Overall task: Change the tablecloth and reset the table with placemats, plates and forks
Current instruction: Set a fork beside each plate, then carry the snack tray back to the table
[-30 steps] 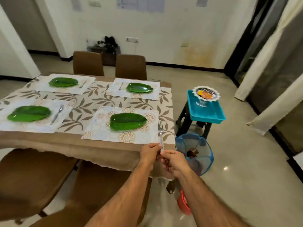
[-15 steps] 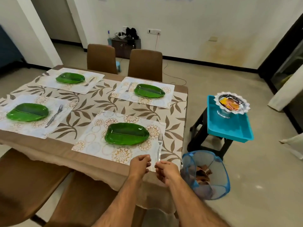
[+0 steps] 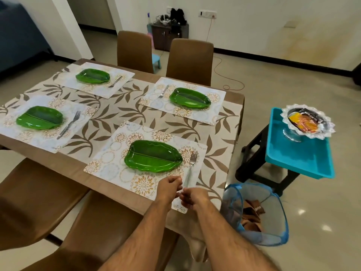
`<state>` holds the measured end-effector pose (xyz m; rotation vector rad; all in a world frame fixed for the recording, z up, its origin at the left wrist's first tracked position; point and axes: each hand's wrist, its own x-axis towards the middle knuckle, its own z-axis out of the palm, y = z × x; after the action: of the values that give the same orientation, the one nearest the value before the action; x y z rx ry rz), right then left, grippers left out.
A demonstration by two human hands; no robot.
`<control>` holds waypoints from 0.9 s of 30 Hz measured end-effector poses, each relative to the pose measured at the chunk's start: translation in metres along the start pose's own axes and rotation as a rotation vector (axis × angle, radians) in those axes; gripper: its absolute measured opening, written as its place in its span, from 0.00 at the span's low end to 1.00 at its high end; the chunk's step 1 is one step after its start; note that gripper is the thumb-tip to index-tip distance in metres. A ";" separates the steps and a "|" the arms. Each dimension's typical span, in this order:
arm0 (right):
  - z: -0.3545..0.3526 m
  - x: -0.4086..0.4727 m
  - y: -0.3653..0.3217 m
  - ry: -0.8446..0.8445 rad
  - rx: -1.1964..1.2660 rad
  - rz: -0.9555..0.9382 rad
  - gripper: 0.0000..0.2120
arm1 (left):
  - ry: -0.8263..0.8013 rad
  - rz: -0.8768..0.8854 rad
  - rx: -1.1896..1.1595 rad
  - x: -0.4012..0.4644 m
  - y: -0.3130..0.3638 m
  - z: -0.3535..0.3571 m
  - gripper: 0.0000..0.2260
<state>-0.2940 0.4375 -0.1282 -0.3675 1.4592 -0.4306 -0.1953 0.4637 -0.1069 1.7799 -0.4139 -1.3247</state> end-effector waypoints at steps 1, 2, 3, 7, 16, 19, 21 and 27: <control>-0.002 -0.003 0.001 -0.014 -0.028 0.001 0.06 | 0.011 -0.002 -0.001 -0.002 -0.001 0.001 0.05; -0.005 -0.006 0.003 -0.029 -0.051 -0.013 0.06 | 0.021 0.000 -0.002 -0.005 -0.002 0.002 0.05; -0.010 -0.010 0.002 -0.043 -0.067 -0.040 0.06 | 0.030 0.006 -0.002 -0.009 -0.002 0.006 0.06; -0.038 -0.033 -0.010 -0.102 -0.133 -0.211 0.06 | 0.043 0.059 0.003 -0.030 0.008 0.029 0.06; -0.249 -0.109 -0.077 0.028 -0.288 -0.595 0.06 | -0.137 0.262 0.081 -0.112 0.011 0.219 0.05; -0.359 -0.136 -0.087 0.094 -0.283 -0.606 0.07 | -0.208 0.267 0.051 -0.154 -0.010 0.316 0.05; -0.429 -0.152 -0.093 0.141 -0.247 -0.621 0.08 | -0.296 0.268 0.041 -0.184 -0.023 0.379 0.04; -0.593 -0.177 -0.104 0.230 -0.198 -0.577 0.06 | -0.430 0.215 0.046 -0.250 -0.046 0.512 0.07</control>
<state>-0.9020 0.4458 0.0283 -0.9325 1.6130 -0.8117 -0.7610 0.4407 -0.0256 1.4312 -0.8524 -1.5469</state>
